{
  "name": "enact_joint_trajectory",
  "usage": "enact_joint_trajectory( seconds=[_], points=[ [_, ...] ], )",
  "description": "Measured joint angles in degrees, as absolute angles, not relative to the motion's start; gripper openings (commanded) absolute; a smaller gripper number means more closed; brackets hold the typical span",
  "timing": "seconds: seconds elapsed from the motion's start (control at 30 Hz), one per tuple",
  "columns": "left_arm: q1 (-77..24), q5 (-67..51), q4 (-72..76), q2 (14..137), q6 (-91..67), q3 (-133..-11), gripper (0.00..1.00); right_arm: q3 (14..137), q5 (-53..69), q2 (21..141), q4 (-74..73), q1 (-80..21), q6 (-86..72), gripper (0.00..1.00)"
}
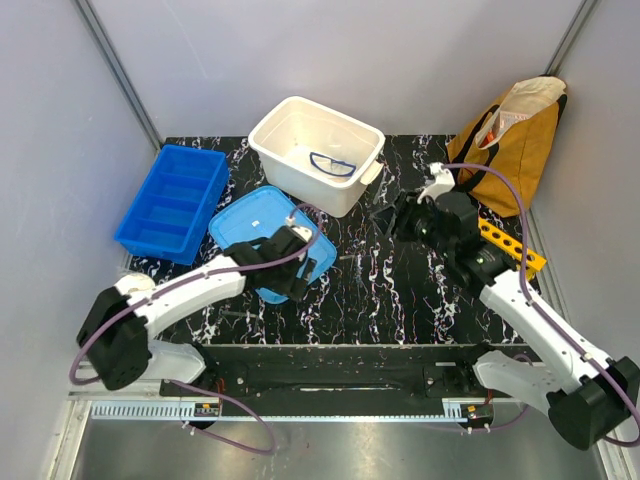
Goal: Organize the chemistry lab equipment
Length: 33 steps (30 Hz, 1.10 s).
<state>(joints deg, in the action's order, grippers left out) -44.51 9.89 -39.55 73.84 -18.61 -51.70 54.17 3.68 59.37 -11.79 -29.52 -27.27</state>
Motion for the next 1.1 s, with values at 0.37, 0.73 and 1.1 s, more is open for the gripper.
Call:
enact_joint_trajectory(
  seconds=[0.37, 0.73, 1.1],
  points=[
    [-49.30, 11.14, -36.40, 84.75, -19.51, -53.98, 0.68, 44.25, 3.49, 52.49, -8.56, -29.52, -30.48, 0.57],
    [-50.09, 11.77, -30.22, 87.05, -20.27, -52.47, 0.60, 42.33, 2.15, 48.12, -8.47, -29.52, -30.48, 0.57],
    [-50.81, 12.49, -26.57, 91.22, -21.47, -50.06, 0.46, 41.85, -0.47, 42.00, -9.41, -29.52, -30.76, 0.56]
  ],
)
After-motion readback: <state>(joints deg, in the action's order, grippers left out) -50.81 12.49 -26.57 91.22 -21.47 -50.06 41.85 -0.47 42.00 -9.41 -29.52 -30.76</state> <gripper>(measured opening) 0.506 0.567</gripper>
